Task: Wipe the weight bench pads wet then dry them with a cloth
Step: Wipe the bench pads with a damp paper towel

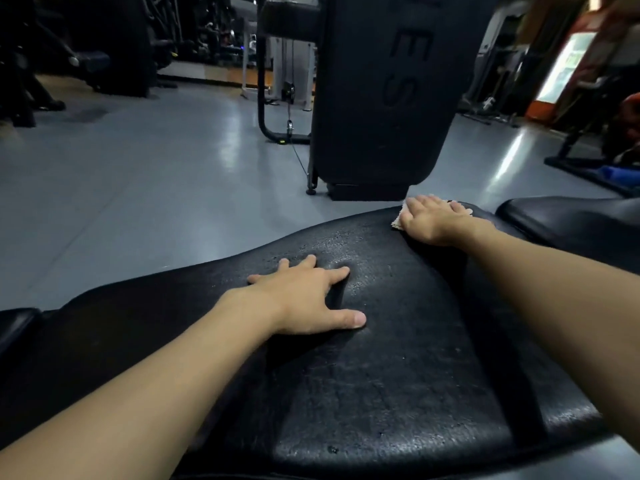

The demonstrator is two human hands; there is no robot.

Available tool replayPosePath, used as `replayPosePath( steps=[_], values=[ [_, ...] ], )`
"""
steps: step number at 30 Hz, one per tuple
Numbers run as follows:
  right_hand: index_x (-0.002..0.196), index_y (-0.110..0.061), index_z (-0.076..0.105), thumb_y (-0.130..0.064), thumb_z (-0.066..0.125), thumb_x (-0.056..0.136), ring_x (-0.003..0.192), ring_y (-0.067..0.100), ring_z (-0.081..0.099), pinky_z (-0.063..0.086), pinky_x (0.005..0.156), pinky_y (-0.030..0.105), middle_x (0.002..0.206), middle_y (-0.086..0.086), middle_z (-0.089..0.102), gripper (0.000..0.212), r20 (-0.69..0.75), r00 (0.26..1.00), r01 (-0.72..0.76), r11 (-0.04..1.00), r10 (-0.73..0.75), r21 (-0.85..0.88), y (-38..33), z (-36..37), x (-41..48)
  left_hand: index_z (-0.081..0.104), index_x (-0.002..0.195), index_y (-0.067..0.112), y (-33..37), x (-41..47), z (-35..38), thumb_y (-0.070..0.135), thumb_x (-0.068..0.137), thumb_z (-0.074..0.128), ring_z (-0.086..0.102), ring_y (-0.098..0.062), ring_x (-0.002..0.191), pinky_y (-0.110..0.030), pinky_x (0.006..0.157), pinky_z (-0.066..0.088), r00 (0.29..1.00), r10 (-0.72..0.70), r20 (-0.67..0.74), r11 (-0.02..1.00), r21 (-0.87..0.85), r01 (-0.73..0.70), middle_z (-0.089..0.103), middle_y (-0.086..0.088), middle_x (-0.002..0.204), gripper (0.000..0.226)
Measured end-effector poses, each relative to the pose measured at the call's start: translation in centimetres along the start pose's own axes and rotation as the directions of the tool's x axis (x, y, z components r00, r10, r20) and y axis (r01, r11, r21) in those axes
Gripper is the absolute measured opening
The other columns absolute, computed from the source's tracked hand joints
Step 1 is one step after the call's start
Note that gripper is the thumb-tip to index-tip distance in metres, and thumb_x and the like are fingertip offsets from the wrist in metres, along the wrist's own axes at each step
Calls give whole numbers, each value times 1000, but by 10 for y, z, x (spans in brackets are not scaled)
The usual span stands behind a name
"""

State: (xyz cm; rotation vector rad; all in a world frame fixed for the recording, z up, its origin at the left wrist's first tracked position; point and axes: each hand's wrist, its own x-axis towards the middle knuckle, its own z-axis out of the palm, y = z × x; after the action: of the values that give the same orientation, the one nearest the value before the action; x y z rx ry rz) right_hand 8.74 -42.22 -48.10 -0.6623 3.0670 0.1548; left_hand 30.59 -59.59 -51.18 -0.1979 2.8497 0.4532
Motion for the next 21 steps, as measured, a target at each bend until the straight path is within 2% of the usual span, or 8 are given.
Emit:
replayPosePath(
  steps=[5,10,13,16,18,21],
  values=[
    [147,-17,34,-44,15,100,148,22,20,14,118,49,159,5,28,57,-9,993,-114,993,114,37,33,-8,-9,8,146,62,-3,4,3,94,62,46,-1,-41,150,-71,111,18,1000,-11,10,1000,-8,11,-3,1,166,97],
    [128,-19,44,-47,15,96,140,24,32,23,113,49,146,6,42,52,-37,990,-131,988,134,86,49,-4,-25,9,147,60,-1,2,3,91,66,48,-2,-41,150,-69,112,17,1000,-16,6,1000,-8,16,-3,0,166,95],
    [137,-19,39,-47,15,97,143,23,28,19,116,51,149,5,37,54,-20,992,-122,991,123,57,57,-2,-39,8,147,60,2,0,1,90,68,47,-3,-40,150,-71,111,17,1000,-19,12,1000,4,19,-4,1,166,93],
    [144,-27,35,-53,19,97,147,24,19,8,117,57,153,5,30,56,-3,992,-129,992,129,12,62,-2,-52,9,147,60,2,-1,1,89,69,47,-3,-39,150,-72,110,17,1000,-19,13,1000,2,19,-4,2,166,92],
    [144,-31,32,-57,19,94,148,27,17,9,117,56,154,8,29,58,-27,988,-152,988,152,25,62,-1,-56,9,147,60,2,-1,1,89,69,48,-3,-39,150,-73,110,17,1000,-19,10,1000,3,19,-4,2,166,92],
    [144,-28,30,-54,20,94,147,29,17,12,118,52,157,10,26,58,-29,985,-169,985,170,25,54,2,-57,9,147,60,2,-1,2,89,69,47,-4,-38,151,-73,109,16,1000,-19,2,1000,3,19,-4,3,166,91]
  ],
)
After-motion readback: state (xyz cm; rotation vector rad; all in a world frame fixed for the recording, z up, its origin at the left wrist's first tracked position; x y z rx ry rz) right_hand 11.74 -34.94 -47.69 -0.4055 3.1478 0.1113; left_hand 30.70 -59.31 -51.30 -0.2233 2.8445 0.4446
